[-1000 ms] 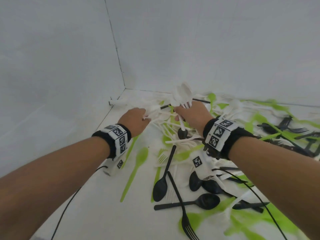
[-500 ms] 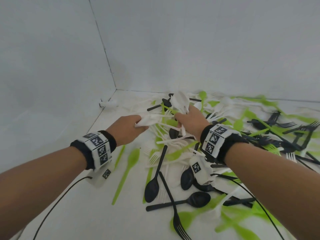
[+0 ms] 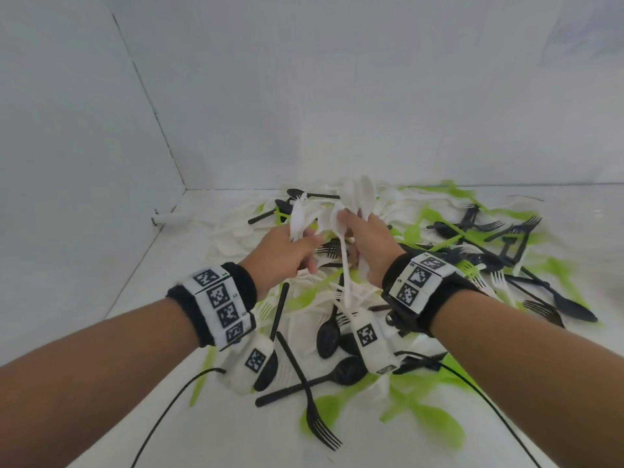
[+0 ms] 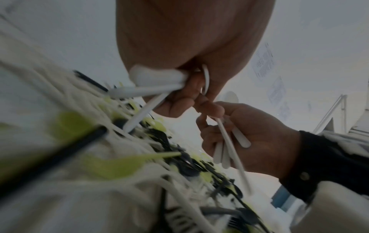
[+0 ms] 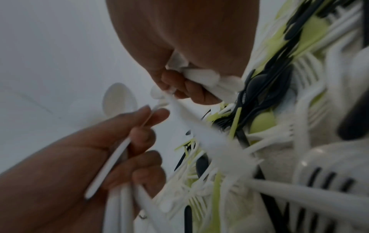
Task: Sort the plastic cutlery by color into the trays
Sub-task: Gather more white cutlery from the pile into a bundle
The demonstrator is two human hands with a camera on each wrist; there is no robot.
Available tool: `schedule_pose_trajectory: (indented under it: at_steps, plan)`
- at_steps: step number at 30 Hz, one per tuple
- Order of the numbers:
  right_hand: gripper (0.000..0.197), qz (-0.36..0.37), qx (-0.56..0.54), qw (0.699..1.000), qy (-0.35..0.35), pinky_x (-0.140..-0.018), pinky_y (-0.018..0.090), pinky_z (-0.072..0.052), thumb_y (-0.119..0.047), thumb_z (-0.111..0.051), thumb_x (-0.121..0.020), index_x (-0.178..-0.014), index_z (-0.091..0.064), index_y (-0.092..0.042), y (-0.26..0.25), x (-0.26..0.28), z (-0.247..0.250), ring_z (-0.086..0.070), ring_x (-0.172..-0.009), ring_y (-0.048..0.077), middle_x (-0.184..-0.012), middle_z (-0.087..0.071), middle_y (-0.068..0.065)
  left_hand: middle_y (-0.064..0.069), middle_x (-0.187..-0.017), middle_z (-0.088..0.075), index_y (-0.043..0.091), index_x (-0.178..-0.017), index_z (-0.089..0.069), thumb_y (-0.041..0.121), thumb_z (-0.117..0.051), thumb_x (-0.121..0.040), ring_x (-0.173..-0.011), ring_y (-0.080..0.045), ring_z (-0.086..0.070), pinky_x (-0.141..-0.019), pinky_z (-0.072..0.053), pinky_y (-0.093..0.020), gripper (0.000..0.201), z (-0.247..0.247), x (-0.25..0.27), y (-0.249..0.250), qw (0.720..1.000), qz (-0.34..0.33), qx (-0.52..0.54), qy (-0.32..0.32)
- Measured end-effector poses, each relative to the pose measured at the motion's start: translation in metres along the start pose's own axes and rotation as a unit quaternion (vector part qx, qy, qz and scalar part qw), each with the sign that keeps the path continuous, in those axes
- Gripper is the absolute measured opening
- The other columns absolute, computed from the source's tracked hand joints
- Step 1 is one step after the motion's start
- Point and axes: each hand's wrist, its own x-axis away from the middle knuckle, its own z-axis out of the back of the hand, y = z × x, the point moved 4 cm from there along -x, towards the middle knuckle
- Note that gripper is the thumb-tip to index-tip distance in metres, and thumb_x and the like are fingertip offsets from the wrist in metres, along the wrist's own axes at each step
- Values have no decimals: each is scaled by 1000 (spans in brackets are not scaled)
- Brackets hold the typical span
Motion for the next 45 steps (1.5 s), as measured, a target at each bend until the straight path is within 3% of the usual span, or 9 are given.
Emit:
schedule_pose_trajectory:
  at_steps: [6,16,19,24,30,35,38,43,45]
  plan:
    - [27,23,-77,981,178,-55,38,-57,-20,-66,-93,-113,-49,-15,7,19,51,-69,-79,32,-102,-67,15,-7,-74,-65,4,-104,-71,30,-59,-103,-62,-11,-54,-53,-36,-24,28,-69,0,20,994,-17,86,-70]
    - [30,18,-43,964,261,-57,33,-46,-33,-57,-95,-104,-63,-5,-13,42,178,-50,-62,20,-80,-56,7,-4,-92,-43,20,-117,-44,28,-63,-90,-51,-9,-35,-49,-31,-27,34,-150,0,46,984,42,155,-82]
    - [35,27,-15,972,234,-80,45,-50,-42,-62,-83,-96,-66,-10,-16,46,209,-63,-85,28,-91,-65,9,-4,-83,-42,15,-101,-47,7,-50,-97,-50,-11,-34,-51,-34,-26,10,-162,-6,51,971,51,220,-81]
    - [26,67,61,987,133,-88,41,-56,-35,-56,-102,-107,-71,-15,-13,57,202,-70,-93,22,-98,-75,5,-2,-80,-52,15,-92,-53,4,-55,-103,-63,-13,-50,-63,-46,-26,15,-201,-4,63,958,53,251,-127]
    - [38,57,16,988,141,-92,48,-57,-42,-52,-99,-117,-68,-12,-6,48,211,-70,-95,27,-101,-73,8,-5,-94,-68,9,-106,-68,22,-50,-107,-83,-18,-64,-77,-55,-32,22,-219,-3,65,983,37,145,-108]
    - [41,62,37,994,87,-86,47,-56,-45,-55,-99,-114,-69,-10,-14,42,220,-69,-90,28,-95,-72,11,0,-66,-52,6,-109,-68,23,-53,-106,-51,-11,-41,-50,-35,-23,22,-213,-5,61,985,70,117,-101]
    - [46,58,52,997,18,-69,52,-57,-40,-52,-101,-103,-68,2,-6,46,196,-66,-65,33,-84,-69,30,-2,-68,-52,10,-94,-59,18,-49,-107,-52,-12,-37,-55,-30,-28,18,-219,0,67,979,57,96,-173]
    - [41,18,-15,996,81,-83,48,-59,-42,-53,-101,-118,-68,-8,2,32,209,-69,-93,31,-100,-71,11,-2,-100,-60,18,-121,-68,31,-52,-106,-85,-16,-55,-87,-49,-34,26,-209,-3,59,977,70,23,-202]
    - [54,8,-16,992,122,-86,45,-55,-52,-55,-93,-125,-67,-11,1,26,223,-65,-100,28,-100,-68,3,-1,-90,-49,16,-121,-60,30,-51,-106,-66,-11,-47,-66,-48,-26,23,-193,-10,56,990,73,19,-121]
